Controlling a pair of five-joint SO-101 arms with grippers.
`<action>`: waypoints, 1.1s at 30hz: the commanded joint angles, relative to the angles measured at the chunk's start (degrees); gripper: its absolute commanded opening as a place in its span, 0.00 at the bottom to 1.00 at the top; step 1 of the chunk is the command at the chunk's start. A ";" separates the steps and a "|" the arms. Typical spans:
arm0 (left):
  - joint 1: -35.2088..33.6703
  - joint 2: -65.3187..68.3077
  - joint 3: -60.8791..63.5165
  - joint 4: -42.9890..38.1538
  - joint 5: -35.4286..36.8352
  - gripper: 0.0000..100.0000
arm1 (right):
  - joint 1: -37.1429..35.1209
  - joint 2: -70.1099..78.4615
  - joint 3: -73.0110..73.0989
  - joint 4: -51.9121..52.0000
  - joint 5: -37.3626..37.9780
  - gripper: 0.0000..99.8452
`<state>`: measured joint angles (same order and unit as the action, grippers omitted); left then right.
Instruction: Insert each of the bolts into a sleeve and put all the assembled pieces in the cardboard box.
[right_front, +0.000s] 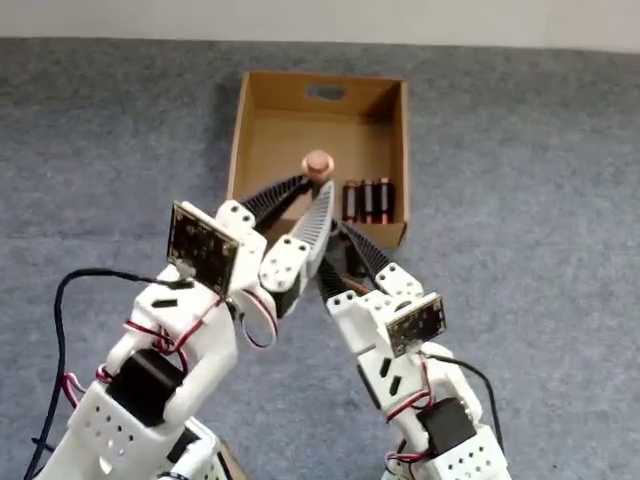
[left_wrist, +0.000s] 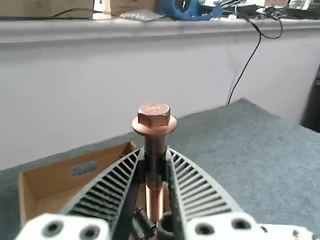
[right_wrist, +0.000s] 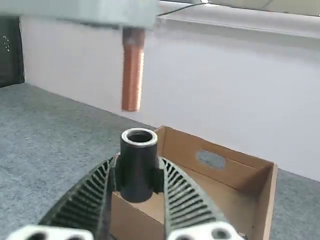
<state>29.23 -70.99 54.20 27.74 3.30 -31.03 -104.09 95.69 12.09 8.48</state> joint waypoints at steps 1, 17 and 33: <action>0.04 -1.10 1.45 -1.67 0.00 0.01 | -0.40 -0.48 7.96 -1.27 0.79 0.01; 4.00 -1.10 3.74 -8.00 0.09 0.01 | -0.40 -0.48 7.96 -1.27 0.79 0.01; 0.48 -1.54 5.93 -7.91 0.09 0.01 | -0.31 -0.75 7.96 -1.27 0.79 0.01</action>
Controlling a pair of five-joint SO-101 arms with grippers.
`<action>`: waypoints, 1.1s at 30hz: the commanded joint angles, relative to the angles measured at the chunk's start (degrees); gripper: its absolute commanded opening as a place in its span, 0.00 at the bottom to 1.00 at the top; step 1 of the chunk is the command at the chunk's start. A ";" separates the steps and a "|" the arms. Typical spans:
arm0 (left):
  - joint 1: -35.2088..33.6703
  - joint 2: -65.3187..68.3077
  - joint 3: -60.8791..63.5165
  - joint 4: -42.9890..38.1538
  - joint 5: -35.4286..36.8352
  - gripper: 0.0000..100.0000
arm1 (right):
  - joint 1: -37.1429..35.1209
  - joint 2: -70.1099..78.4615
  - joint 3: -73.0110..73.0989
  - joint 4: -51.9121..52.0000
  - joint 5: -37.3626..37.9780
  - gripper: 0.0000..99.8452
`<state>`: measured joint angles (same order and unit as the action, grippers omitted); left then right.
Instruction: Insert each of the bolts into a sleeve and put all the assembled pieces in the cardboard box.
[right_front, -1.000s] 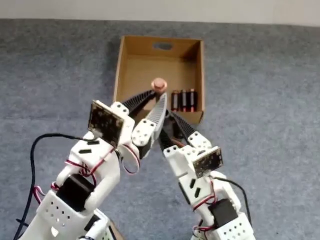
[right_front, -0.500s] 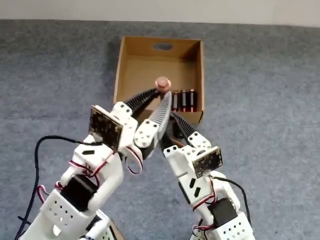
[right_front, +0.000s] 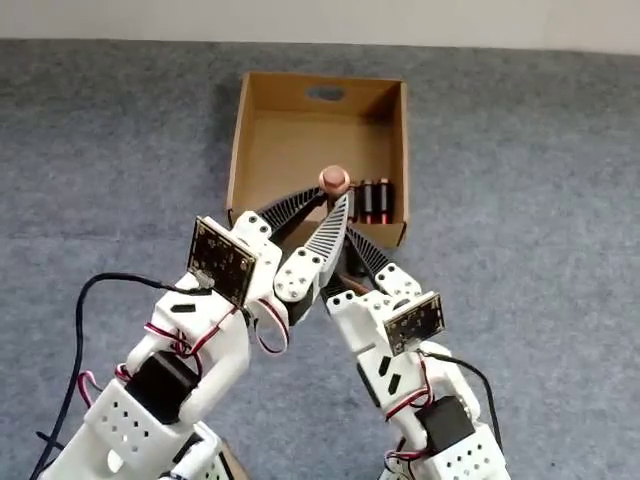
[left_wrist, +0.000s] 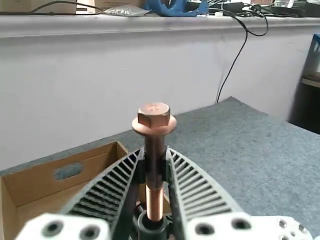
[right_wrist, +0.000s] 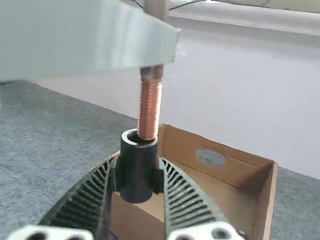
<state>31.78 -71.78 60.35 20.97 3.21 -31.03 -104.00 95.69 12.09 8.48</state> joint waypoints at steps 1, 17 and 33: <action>-2.42 -0.66 -0.22 -1.05 0.18 0.01 | -0.31 -0.84 7.96 -1.27 0.79 0.01; 1.36 -0.57 1.89 2.11 0.18 0.01 | -0.31 -0.84 7.96 -1.27 0.79 0.01; -4.44 -0.92 2.24 10.11 0.44 0.18 | -0.31 -0.84 7.96 -1.27 0.79 0.01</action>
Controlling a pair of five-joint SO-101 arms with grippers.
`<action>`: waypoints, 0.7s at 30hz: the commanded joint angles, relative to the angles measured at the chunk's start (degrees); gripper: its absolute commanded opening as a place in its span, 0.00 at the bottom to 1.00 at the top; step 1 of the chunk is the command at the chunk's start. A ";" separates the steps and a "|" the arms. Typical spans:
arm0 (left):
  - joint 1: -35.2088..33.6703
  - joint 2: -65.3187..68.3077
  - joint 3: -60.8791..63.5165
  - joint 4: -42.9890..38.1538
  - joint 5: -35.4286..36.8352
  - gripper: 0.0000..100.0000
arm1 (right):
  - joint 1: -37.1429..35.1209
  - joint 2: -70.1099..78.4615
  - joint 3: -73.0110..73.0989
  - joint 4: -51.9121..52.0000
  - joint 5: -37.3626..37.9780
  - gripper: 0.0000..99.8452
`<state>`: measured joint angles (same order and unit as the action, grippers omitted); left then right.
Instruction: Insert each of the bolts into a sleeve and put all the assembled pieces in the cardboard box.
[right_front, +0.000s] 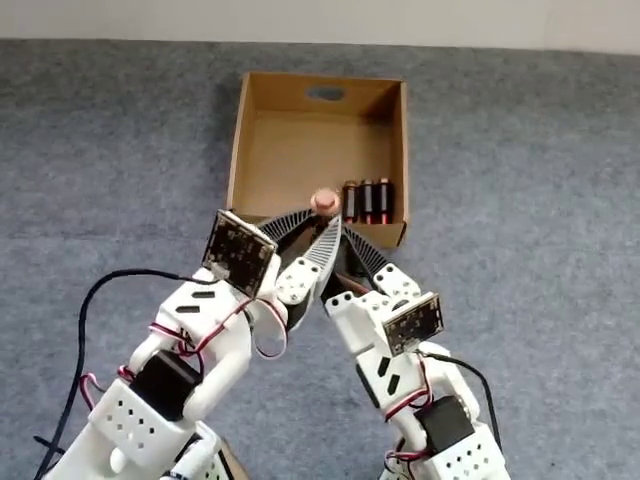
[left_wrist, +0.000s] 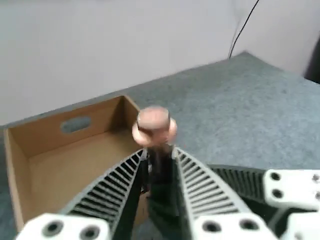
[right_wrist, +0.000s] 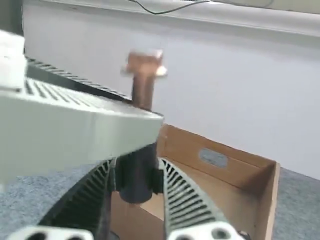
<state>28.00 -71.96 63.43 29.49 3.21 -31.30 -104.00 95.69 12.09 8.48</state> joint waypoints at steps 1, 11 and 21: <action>-0.75 -0.75 -0.84 2.02 0.44 0.18 | -0.04 -0.84 7.96 -1.27 0.79 0.01; -8.57 -0.84 -1.63 4.75 0.18 0.14 | -0.04 -0.66 7.96 -1.27 0.79 0.01; -11.12 -0.84 -9.63 18.90 0.09 0.13 | -0.04 -0.66 7.96 -1.27 0.79 0.01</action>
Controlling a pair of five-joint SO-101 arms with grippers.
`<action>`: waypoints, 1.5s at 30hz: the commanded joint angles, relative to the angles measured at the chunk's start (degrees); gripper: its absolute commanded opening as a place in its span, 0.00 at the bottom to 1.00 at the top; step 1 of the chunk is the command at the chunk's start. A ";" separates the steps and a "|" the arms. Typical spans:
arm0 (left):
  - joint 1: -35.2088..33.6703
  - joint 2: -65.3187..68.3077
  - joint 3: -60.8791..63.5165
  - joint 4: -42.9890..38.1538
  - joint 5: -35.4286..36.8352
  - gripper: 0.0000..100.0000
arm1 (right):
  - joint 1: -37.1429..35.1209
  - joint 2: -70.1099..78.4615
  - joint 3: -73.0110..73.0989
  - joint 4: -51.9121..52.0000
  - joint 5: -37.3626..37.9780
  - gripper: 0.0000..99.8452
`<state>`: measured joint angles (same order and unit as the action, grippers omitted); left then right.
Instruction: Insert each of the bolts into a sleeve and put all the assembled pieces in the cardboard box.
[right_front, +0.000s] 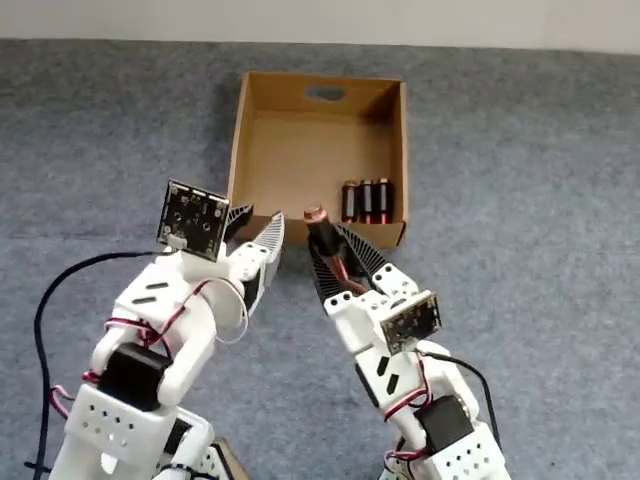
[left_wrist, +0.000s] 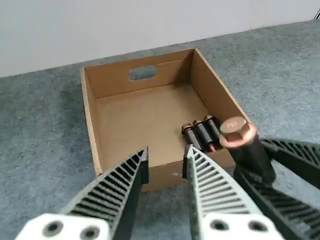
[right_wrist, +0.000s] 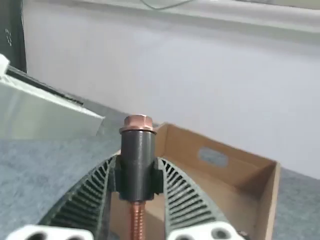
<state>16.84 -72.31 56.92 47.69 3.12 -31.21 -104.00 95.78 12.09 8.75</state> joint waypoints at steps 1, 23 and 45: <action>0.04 -0.48 -3.12 0.70 0.18 0.13 | -0.13 -0.66 7.87 -1.27 0.53 0.01; -22.11 -0.48 21.58 0.53 -27.87 0.01 | -0.04 -0.40 -10.59 20.18 -4.48 0.01; -28.18 -0.40 34.24 -2.02 -40.70 0.01 | 7.34 72.40 -56.92 11.74 -6.07 0.01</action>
<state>-14.29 -72.31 89.63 48.22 -36.88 -25.14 -41.85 45.05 28.26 3.21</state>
